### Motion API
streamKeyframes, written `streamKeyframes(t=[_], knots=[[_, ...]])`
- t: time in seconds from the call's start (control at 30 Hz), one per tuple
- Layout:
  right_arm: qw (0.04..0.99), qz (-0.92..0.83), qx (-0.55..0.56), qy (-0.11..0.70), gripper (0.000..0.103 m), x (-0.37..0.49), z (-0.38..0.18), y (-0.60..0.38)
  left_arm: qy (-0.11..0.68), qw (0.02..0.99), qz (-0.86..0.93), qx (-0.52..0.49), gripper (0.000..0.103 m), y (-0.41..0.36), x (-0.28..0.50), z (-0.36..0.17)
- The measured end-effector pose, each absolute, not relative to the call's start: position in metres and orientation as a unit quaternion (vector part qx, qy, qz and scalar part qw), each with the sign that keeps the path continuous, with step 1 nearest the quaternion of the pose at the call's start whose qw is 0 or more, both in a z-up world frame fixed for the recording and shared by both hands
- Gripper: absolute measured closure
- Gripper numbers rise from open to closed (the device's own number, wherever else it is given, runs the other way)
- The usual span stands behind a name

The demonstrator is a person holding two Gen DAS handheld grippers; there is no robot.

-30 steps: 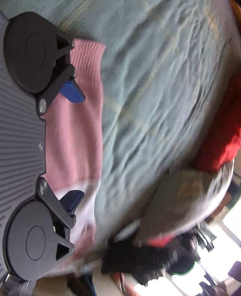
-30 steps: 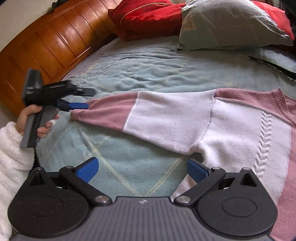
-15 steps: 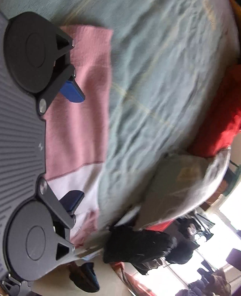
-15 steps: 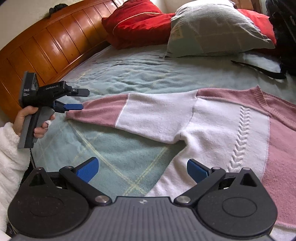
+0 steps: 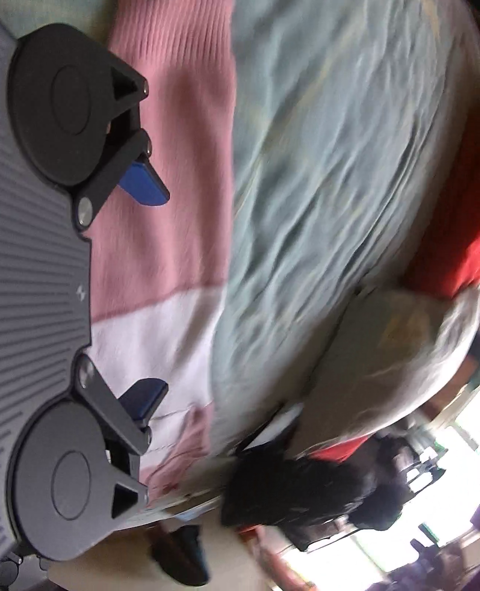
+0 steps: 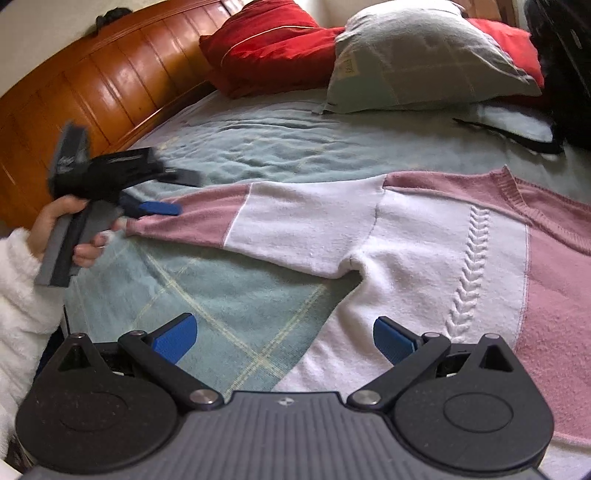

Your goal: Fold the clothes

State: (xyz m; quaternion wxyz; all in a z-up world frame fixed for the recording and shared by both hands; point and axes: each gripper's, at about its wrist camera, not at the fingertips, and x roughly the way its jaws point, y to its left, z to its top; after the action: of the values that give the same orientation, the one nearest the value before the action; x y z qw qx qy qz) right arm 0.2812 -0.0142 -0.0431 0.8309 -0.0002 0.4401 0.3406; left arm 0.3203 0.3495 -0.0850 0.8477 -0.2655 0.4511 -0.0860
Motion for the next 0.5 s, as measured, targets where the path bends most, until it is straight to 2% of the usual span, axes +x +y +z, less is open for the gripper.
streamKeyframes(t=[0.13,0.27,0.5], knots=[[0.835,0.338,-0.008,0.435,0.000,0.278,-0.041,-0.020,0.462,0.846,-0.072,-0.257,0.004,0.354,0.312,-0.098],[0.844,0.323,-0.006,0.428,0.000,0.281,-0.042,-0.031,0.469,0.847,-0.031,-0.249,0.004,0.361,0.298,-0.086],[0.847,0.314,0.014,0.428,0.000,0.282,-0.045,-0.047,0.445,0.844,-0.145,-0.261,0.003,0.286,0.345,-0.062]])
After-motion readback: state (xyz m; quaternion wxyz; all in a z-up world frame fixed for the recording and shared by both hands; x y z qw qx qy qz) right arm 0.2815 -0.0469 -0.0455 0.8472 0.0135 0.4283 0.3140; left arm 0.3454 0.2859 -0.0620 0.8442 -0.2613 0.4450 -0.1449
